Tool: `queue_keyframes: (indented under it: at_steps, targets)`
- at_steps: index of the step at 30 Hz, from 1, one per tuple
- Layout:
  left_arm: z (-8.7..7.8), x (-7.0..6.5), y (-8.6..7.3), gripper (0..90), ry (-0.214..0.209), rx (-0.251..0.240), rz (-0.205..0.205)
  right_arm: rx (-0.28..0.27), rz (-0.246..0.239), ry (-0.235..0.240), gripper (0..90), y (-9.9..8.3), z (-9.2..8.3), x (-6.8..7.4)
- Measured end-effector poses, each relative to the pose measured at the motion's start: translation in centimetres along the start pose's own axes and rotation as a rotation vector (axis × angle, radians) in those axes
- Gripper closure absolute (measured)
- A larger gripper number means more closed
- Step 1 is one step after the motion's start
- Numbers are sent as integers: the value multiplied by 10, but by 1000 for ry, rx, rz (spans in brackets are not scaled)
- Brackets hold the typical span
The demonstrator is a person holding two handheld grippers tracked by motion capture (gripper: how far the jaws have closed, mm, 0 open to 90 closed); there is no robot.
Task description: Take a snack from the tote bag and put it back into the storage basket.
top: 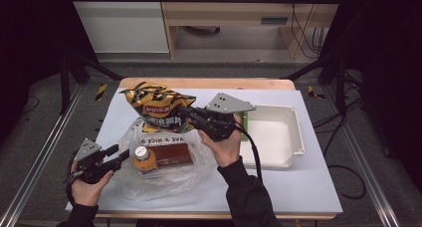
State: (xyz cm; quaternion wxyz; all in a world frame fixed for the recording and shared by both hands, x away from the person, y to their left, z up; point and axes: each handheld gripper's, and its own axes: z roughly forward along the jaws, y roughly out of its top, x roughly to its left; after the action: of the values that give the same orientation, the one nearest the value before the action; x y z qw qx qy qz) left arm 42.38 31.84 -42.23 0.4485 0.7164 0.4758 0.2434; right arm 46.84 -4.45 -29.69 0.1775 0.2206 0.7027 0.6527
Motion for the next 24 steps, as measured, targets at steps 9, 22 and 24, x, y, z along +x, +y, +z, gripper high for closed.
queue_keyframes:
  at_steps: [9,22,24]
  targets:
    - [-1,0,1,497,-1,-6,-5,16,-7,-55,897,-1,-22,-15]
    - [-4,0,2,497,3,-15,-5,14,-11,-122,898,-5,-67,-33]
    - [-4,1,2,497,7,-14,-7,12,-10,-139,898,-6,-76,-36]
